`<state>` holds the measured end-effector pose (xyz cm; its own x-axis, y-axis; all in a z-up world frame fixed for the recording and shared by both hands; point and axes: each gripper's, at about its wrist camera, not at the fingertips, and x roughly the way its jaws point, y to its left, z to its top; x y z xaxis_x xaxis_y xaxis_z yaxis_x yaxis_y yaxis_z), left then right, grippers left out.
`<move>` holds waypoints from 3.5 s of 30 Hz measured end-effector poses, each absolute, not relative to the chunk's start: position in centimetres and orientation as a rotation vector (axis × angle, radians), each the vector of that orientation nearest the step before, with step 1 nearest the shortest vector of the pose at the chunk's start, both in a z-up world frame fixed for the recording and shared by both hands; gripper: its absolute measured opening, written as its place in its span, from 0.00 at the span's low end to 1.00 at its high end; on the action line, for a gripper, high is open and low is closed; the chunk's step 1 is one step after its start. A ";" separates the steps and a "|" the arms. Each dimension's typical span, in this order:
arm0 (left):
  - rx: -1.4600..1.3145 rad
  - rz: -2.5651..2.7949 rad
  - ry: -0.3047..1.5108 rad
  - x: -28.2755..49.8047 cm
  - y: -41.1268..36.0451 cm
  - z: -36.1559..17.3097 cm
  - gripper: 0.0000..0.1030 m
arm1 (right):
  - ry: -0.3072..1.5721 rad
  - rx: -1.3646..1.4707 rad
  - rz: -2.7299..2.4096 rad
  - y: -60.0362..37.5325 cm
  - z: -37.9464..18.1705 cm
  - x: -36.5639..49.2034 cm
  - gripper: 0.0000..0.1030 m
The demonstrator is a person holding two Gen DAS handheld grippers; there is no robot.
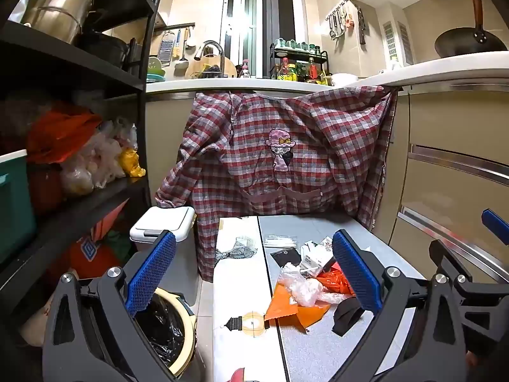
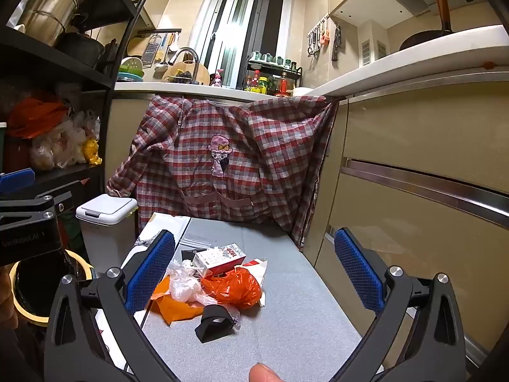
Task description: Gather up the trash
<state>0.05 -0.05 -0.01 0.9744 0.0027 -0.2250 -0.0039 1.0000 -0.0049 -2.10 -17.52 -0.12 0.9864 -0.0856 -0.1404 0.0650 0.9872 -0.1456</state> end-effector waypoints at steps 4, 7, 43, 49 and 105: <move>-0.004 0.003 0.220 0.0 -0.1 0.0 0.93 | 0.146 -0.142 -0.079 -17.5 0.0 -2.2 0.95; -0.008 0.004 0.223 0.1 -0.1 0.0 0.93 | 0.145 -0.140 -0.080 -17.5 0.1 -2.2 0.95; -0.006 0.003 0.218 0.0 0.0 0.0 0.93 | 0.139 -0.138 -0.079 -17.3 0.4 -2.5 0.95; -0.005 0.003 0.217 0.0 0.0 0.0 0.93 | 0.139 -0.139 -0.079 -17.3 0.5 -2.5 0.95; -0.006 0.019 0.264 1.2 0.6 -1.0 0.93 | 0.189 -0.082 -0.080 -18.3 0.7 -1.9 0.95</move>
<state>1.23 0.62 -1.03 0.9651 0.0181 -0.2612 -0.0197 0.9998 -0.0033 -1.88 -18.26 0.73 0.9790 -0.0874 -0.1843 0.0718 0.9934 -0.0893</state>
